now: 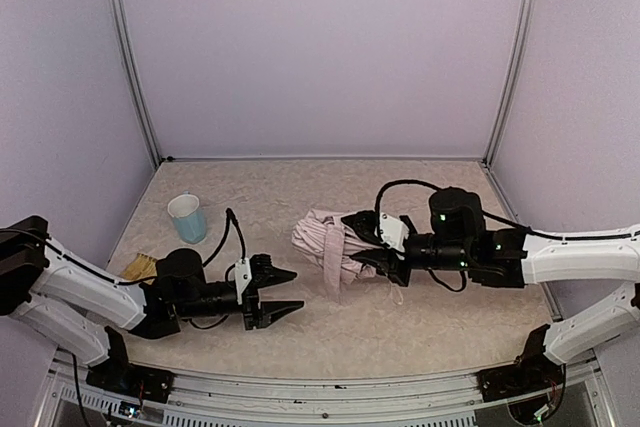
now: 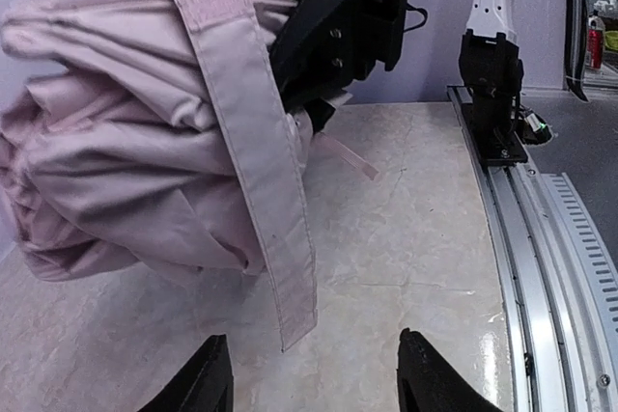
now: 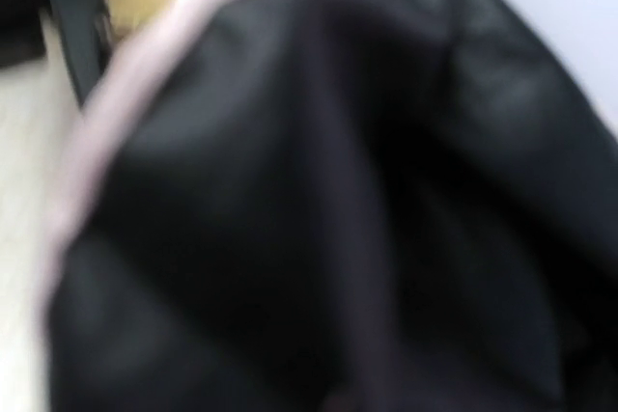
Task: Put away the umbrella
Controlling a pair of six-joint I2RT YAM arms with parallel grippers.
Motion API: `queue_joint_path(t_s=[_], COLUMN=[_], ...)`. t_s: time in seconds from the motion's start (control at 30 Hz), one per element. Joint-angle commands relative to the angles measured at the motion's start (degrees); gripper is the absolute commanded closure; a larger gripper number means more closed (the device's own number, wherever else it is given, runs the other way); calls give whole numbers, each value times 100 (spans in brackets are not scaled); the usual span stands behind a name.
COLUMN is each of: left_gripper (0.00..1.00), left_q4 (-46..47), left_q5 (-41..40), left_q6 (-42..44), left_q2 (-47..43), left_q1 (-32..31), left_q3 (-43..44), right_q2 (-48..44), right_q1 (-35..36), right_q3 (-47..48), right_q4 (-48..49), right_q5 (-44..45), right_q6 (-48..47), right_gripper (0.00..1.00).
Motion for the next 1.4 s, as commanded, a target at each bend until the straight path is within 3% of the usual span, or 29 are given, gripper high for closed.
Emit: queue_joint_path(t_s=[0.0, 0.3, 0.47, 0.67, 0.87, 0.93, 1.03, 1.37], left_gripper=[42, 38, 58, 61, 51, 62, 98, 100], left_q4=[969, 1134, 1208, 1289, 1177, 1162, 1104, 686], left_q5=[725, 951, 1334, 1559, 1639, 1756, 1819, 2177], left_q6=[-189, -160, -165, -184, -198, -192, -156, 208], left_q2=[471, 1344, 1654, 1758, 1863, 1873, 1819, 2132], left_q1=[172, 385, 431, 431, 461, 510, 535, 980], left_q3=[521, 1272, 1432, 1509, 1623, 1634, 1577, 1368], right_q2=[-195, 9, 37, -22, -34, -46, -102, -480], right_q1=[-43, -38, -43, -58, -65, -66, -86, -380], right_q3=[733, 1684, 1863, 1849, 1831, 1843, 1835, 2229], right_q4=[-86, -452, -550, -581, -594, -602, -650, -1308], right_q5=[-206, -541, -635, -577, -640, -655, -619, -1379], right_q6=[-351, -540, -574, -585, -578, -561, -538, -373], right_gripper=[100, 100, 100, 100, 100, 100, 100, 100])
